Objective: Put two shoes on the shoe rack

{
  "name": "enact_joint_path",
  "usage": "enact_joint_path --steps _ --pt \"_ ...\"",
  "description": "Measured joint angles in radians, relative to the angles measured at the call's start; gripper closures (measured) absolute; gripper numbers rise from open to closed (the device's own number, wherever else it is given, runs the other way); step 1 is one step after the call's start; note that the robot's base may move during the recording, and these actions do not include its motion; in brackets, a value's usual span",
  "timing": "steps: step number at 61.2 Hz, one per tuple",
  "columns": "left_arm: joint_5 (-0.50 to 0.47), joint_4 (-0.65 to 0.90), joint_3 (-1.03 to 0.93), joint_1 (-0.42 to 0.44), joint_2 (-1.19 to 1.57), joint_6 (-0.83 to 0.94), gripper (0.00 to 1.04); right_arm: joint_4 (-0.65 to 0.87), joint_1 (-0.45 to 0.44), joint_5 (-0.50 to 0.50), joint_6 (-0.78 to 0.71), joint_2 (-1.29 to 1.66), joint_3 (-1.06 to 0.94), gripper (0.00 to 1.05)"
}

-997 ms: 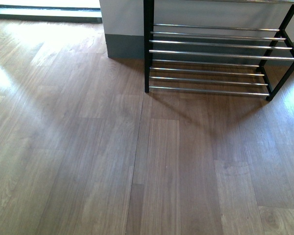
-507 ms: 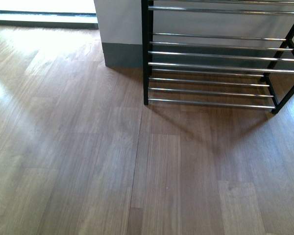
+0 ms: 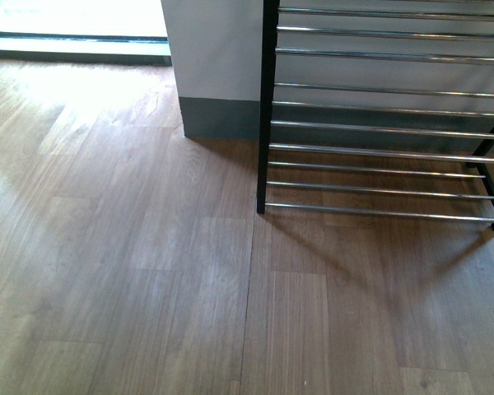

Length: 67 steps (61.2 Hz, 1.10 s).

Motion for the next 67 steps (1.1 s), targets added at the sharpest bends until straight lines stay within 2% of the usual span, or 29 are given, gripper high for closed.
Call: enact_joint_path --steps 67 --pt "0.0 -0.001 -0.002 0.0 -0.001 0.003 1.03 0.0 0.0 0.001 0.0 0.0 -0.001 1.03"
